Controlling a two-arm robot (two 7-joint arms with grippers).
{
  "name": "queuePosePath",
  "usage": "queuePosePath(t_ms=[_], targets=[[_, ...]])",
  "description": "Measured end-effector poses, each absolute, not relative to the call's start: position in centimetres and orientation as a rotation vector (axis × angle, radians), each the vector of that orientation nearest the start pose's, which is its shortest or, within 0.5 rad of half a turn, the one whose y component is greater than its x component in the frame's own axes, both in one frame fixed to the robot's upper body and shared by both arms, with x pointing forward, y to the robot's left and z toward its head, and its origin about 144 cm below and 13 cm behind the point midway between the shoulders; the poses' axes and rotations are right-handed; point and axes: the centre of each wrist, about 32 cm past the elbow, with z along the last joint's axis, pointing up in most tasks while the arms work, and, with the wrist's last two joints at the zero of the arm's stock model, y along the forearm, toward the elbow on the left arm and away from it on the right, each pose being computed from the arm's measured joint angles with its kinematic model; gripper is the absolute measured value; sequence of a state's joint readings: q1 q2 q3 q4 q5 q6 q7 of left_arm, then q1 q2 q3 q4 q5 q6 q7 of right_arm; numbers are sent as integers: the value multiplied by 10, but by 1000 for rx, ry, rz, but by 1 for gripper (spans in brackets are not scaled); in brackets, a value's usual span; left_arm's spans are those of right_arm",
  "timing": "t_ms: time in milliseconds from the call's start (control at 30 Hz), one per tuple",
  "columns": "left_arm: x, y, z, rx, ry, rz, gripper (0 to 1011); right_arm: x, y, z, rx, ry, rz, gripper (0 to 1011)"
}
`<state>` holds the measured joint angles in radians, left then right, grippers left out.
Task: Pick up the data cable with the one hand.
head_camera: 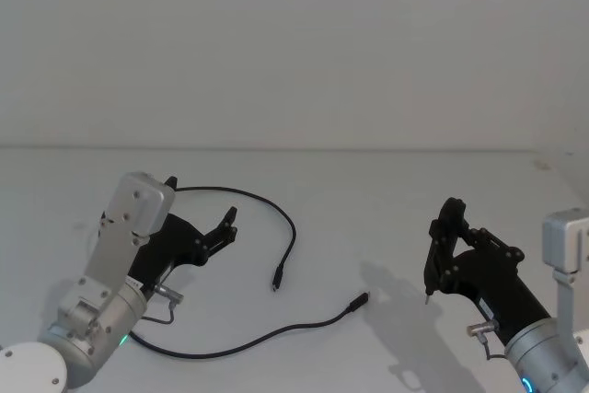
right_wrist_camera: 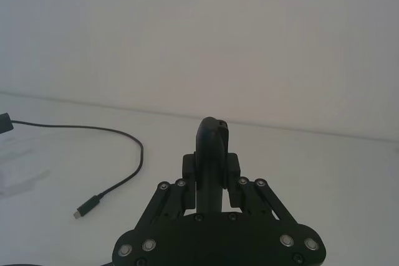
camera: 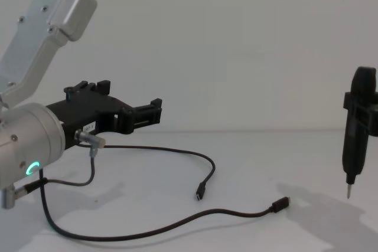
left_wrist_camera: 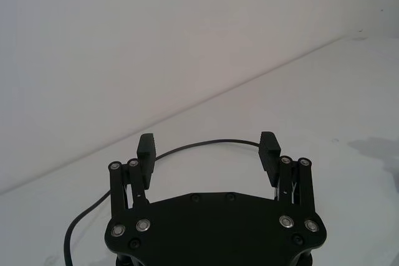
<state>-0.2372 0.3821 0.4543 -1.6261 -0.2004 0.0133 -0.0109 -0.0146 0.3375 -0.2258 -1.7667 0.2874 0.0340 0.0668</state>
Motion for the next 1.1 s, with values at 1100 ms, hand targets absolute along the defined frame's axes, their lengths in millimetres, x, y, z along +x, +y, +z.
queuePosePath(t_ms=[1100], targets=[[492,198,1204,61,-268,1123,1001,443,-237,1189,26,-75,-1229,279]])
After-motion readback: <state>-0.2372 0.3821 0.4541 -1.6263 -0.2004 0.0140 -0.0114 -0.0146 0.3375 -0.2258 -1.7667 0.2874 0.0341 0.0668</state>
